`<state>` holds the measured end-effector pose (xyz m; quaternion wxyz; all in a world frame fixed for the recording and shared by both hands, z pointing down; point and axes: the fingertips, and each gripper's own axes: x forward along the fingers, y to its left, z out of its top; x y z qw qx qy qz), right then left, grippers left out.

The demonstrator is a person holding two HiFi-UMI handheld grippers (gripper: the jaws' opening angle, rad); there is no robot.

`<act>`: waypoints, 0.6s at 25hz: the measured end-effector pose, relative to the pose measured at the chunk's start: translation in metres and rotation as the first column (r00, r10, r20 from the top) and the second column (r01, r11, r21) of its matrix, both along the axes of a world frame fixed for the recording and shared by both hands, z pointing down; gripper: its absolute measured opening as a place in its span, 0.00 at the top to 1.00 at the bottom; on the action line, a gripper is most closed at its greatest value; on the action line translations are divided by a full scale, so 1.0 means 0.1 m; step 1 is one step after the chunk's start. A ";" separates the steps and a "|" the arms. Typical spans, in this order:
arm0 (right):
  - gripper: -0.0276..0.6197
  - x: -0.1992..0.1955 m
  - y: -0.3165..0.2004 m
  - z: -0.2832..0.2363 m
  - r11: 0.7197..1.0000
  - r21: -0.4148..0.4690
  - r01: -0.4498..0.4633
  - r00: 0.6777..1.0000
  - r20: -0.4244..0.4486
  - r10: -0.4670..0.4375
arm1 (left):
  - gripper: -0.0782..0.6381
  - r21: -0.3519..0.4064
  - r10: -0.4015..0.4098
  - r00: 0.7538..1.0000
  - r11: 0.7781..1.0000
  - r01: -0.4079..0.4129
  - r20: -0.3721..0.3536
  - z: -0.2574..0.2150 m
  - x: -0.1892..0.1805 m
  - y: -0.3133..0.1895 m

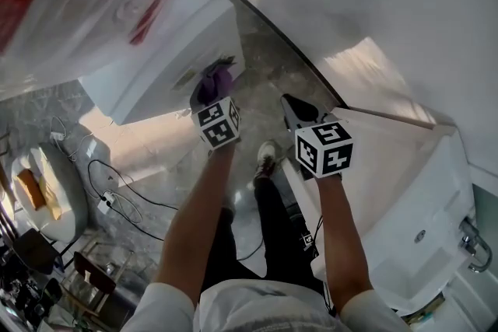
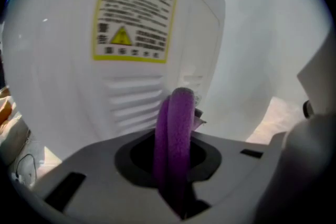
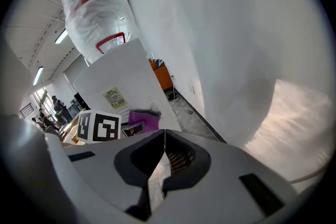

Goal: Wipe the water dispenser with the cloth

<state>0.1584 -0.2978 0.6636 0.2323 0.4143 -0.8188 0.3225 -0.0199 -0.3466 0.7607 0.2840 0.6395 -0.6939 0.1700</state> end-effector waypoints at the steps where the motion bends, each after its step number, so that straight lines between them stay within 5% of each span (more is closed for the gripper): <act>1: 0.93 -0.05 0.02 0.00 1.000 0.001 0.004 1.000 -0.005 -0.004 | 0.79 -0.009 -0.017 1.000 1.000 0.017 -0.008 0.03 -0.09 0.08; 15: 0.93 -0.55 0.56 0.08 0.999 -0.006 -0.032 0.998 -0.060 0.031 | 0.79 -0.103 -0.162 0.987 0.982 0.160 -0.013 0.27 -1.24 1.23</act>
